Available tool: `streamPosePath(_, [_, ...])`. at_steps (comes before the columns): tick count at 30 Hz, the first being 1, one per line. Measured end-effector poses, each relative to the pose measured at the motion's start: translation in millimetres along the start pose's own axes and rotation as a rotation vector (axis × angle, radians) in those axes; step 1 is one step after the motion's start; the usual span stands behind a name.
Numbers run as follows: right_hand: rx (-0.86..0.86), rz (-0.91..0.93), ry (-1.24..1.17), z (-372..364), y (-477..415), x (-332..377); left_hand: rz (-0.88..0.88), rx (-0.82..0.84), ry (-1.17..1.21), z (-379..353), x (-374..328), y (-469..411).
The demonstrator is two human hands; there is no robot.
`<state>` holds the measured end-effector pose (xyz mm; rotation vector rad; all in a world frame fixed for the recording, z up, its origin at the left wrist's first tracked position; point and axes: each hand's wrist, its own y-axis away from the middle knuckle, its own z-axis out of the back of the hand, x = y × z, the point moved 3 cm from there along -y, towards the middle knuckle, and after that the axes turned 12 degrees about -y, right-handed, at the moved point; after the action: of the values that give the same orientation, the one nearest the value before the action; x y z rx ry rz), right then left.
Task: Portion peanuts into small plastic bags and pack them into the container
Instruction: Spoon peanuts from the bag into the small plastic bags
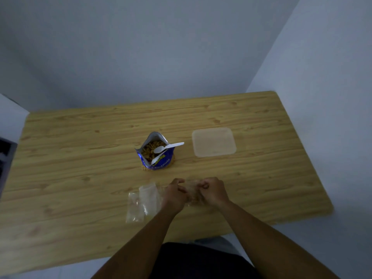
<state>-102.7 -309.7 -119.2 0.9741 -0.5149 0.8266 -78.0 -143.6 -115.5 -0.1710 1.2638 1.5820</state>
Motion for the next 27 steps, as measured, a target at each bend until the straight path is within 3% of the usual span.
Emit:
streamPosePath(5, [-0.064, -0.012, 0.066, -0.8, 5.7, 8.1, -0.12, -0.066, -0.246, 11.8, 4.4, -1.5])
streamPosePath(8, [-0.097, 0.227, 0.125, -10.8, 15.1, 21.0, -0.138, -0.2, -0.283, 35.6, 20.5, 4.4])
streamPosePath(12, [0.086, 0.361, 0.256, -47.4, 24.5, 40.7, -0.34, -0.436, -0.451, 70.9, 52.5, 19.1])
streamPosePath(18, [0.235, 0.241, 0.335, -106.9, 37.0, 58.0, -0.391, -0.461, -0.625, 100.0, 95.9, 40.0])
streamPosePath(27, [0.01, 0.009, 0.37, -143.4, 30.7, 53.9, -0.37, -0.308, -0.673, 98.3, 123.1, 41.9])
